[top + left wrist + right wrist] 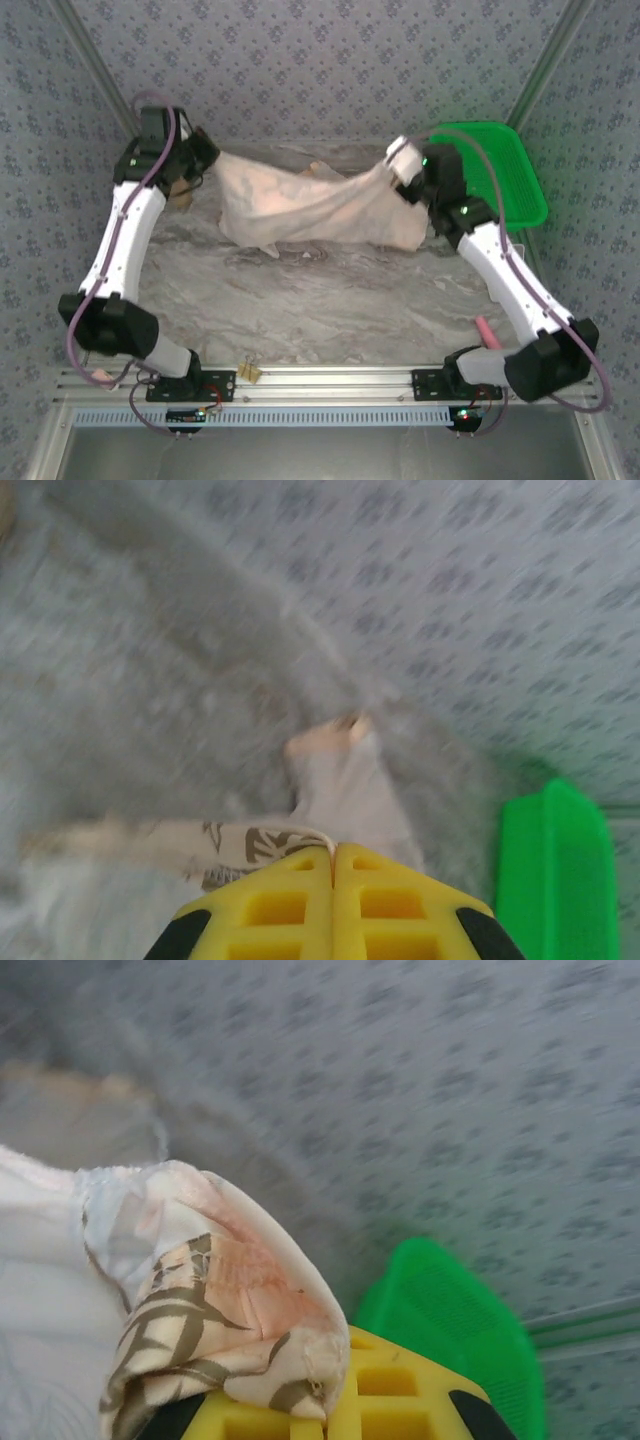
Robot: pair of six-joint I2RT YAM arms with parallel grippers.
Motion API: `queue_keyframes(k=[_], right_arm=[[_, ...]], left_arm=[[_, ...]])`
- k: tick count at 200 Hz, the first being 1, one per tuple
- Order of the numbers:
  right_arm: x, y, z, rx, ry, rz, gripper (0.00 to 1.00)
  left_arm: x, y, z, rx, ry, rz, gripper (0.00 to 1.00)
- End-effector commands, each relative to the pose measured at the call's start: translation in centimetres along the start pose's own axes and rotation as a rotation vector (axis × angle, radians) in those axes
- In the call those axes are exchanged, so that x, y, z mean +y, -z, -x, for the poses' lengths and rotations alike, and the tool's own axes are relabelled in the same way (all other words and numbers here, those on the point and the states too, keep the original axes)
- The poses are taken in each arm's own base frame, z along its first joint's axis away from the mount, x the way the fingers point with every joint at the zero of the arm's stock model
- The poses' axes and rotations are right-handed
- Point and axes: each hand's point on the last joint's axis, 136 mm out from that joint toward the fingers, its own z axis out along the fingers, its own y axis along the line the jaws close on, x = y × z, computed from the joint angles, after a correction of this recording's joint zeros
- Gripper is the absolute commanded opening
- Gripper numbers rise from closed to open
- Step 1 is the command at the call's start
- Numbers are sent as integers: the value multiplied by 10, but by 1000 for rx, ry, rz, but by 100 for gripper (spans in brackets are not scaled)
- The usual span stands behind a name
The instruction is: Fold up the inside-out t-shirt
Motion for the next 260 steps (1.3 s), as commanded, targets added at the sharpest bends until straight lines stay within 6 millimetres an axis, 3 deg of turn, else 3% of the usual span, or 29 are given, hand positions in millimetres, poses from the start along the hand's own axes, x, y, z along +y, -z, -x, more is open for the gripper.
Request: queue_keyframes(k=[1,15,32,57,85,98,127,143,166,204,233,260], right_arm=[[-71,-8,56,-169,-83,-130,0],[-86,1,84,-242,-54,-131,0],[-89,34,112,-323,23,-114,0],[-73,96,122,-388,129,-90,0],[-61,165,114,-430,184,-104,0],[-59,193,114,-464,195,-106,0],[-72,215,118,-464,208,-154,0],[-82,207,119,-433,220,-183,0],[-96,172,120,-372,214,-195,0],[-119,93,115,-281,160,-194,0],[-144,27,109,-205,123,-214,0],[-170,0,117,-213,43,-247,0]], left_arm=[[-24,-23,46,-54,33,-26,0],[-41,-27,65,-41,66,-51,0],[-51,-21,77,-34,73,-57,0],[-58,6,81,-40,17,-60,0],[-77,61,77,-76,-31,-130,0],[-89,95,78,-142,-55,-189,0],[-92,160,89,-353,-88,-243,0],[-86,173,94,-400,-105,-216,0],[-83,158,98,-391,-120,-188,0],[-80,99,118,-353,-109,-150,0],[-81,42,133,-321,-145,-132,0],[-76,2,146,-304,-132,-136,0]])
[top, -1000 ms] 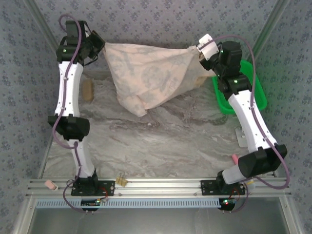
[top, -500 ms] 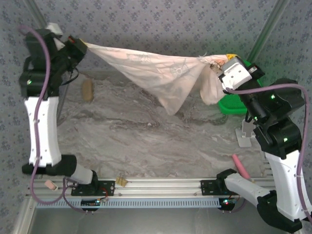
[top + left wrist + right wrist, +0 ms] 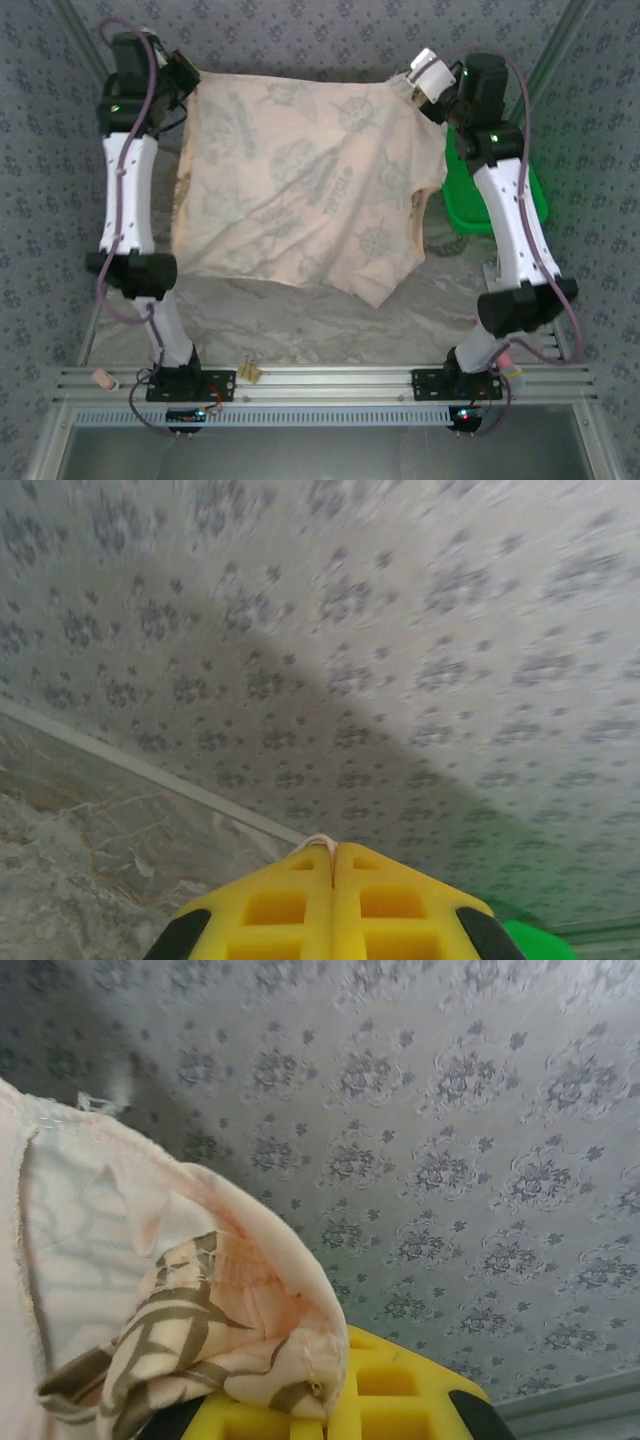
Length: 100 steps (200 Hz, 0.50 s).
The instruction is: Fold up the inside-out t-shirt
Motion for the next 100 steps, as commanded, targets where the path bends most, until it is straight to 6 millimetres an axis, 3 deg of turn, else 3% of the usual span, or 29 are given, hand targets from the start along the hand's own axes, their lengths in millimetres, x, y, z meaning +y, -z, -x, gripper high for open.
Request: queue_keyframes(k=[1,30,64,85,100], right_arm=[[-55,10,22,-61,-100,-139,0],[-85,14,38,-127,-175,-206,0],[-105,43,54,-168,-138,-272,0],[-105,65,62,-171,-90,-296,0],[-87,75,59,-157,-49,-266,0]], left_arm=[[-9,3,28,-69,-22,-48,0],[-14,-12,45,-109,16,-129,0],[-33,13,66,-179,-25,-193,0],[-43,31,68,-185,-77,-215,0],[-38,35,56,-134,-93,-193,0]])
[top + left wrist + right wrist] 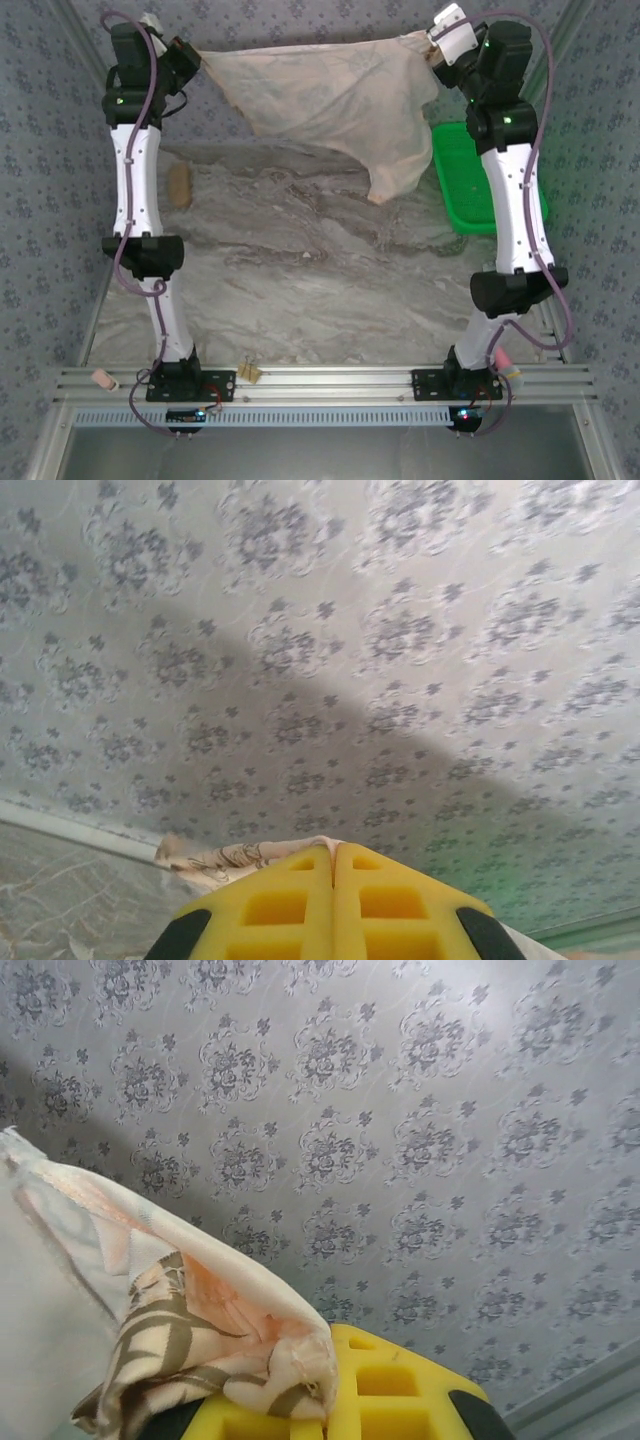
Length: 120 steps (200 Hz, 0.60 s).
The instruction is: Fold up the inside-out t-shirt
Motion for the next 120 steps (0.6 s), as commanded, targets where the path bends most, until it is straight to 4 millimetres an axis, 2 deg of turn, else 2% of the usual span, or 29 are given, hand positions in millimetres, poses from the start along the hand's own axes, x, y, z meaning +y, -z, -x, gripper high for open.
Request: queue_keyframes(k=[1,19,27,31,46,47,51,57,62,65,70,71,75,82,86,89,91,98,101,105,120], right_arm=[[-25,47,25,-45,55,-103,0],[16,63,5,-13,116,-41,0],[44,71,-9,6,144,1,0],[51,80,-10,3,152,4,0],[112,103,-46,86,172,102,0],[118,105,-47,87,172,112,0],[133,113,-55,106,171,136,0],[163,125,-71,136,177,192,0],[182,138,-81,158,179,228,0],[202,145,-96,186,187,272,0],[224,157,-110,215,193,326,2],[236,163,-117,229,196,357,3],[251,172,-125,241,204,404,5],[286,194,-147,277,222,520,9],[307,208,-155,287,230,592,13],[328,223,-164,297,237,670,20],[332,227,-167,300,240,692,22],[362,255,-180,319,256,834,34],[373,267,-185,330,267,886,37],[383,279,-192,349,275,935,40],[400,303,-203,393,257,1024,43]], left_arm=[[-20,41,26,-62,-76,-30,0],[-3,40,-11,80,-71,0,0],[14,37,-40,168,-53,29,0],[23,38,-54,206,-41,41,0],[57,48,-103,277,-3,81,0],[53,52,-97,255,-9,71,0],[69,55,-115,274,5,103,0],[83,66,-128,259,15,134,0],[104,74,-150,275,30,182,0],[115,79,-162,283,37,207,0],[132,89,-180,298,53,249,0],[135,91,-184,303,57,255,0],[143,98,-196,314,67,273,0],[165,111,-227,357,95,311,0],[175,118,-241,376,114,331,3],[182,123,-253,391,129,345,8],[186,126,-259,400,138,353,13],[200,138,-281,428,159,381,34],[206,143,-288,438,165,395,44],[213,149,-298,452,169,416,53],[235,173,-322,518,153,501,56]])
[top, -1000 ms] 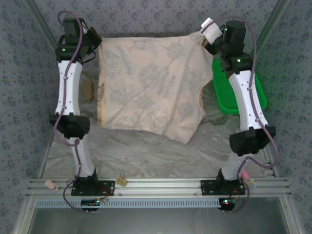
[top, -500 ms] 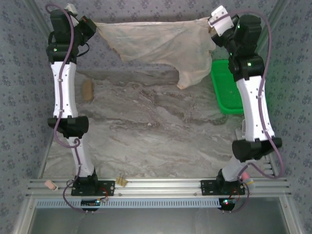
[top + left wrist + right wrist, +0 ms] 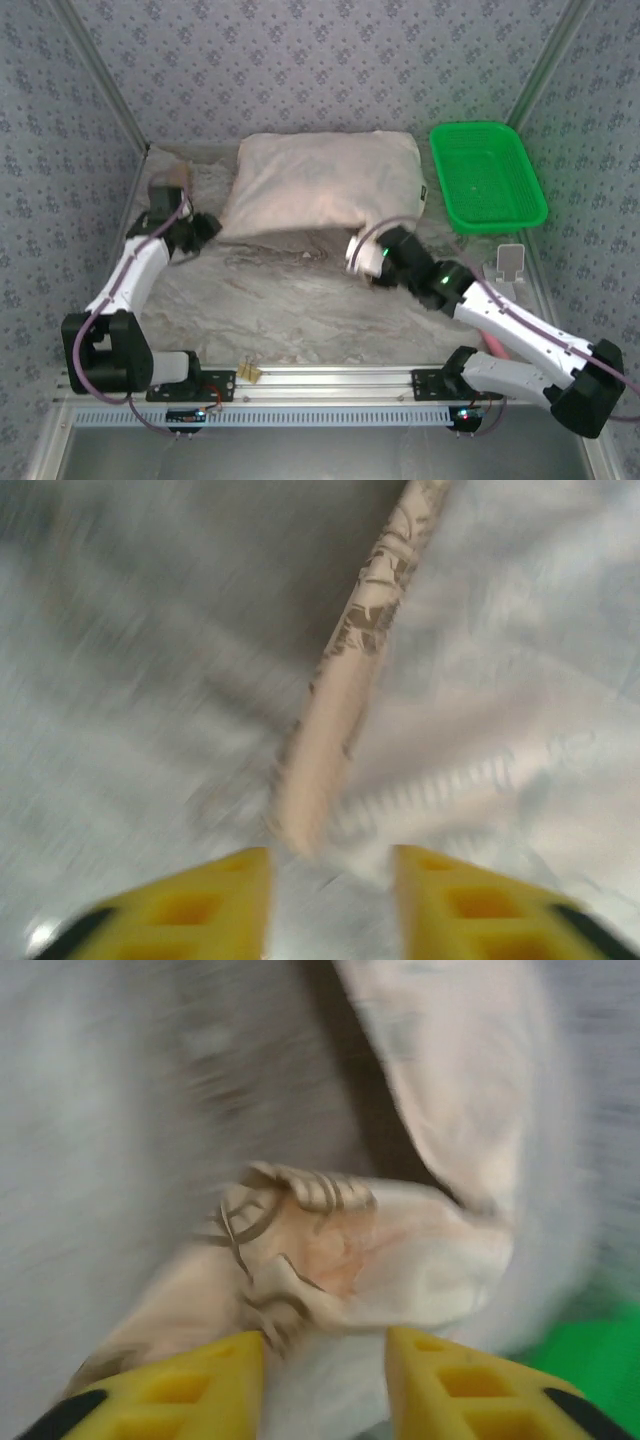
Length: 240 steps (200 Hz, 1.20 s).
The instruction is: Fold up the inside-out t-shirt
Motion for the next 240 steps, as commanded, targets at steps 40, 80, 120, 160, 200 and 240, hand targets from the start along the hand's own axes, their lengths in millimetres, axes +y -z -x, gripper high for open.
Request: queue_keyframes(k=[40,80,120,160,200,240], right_arm=[[38,3,-12,15,-238,215,48],[-9,-16,-16,19,-705,77,52],[-9,-5,-95,328,-1372,-187,56],[24,0,-152,558,-1775,-165,55],[49,-17,-181,688,-1936,-51,56],[28,-39,-179,623,-1930,-62,53]], left_arm=[[37,16,-18,15,-10,135,61],[34,-6,-34,132,-10,180,64],[47,-30,-75,268,-15,237,69],[56,-32,-98,374,-85,245,68],[63,-42,-113,443,-31,252,64],[60,-37,-136,531,-16,238,55]])
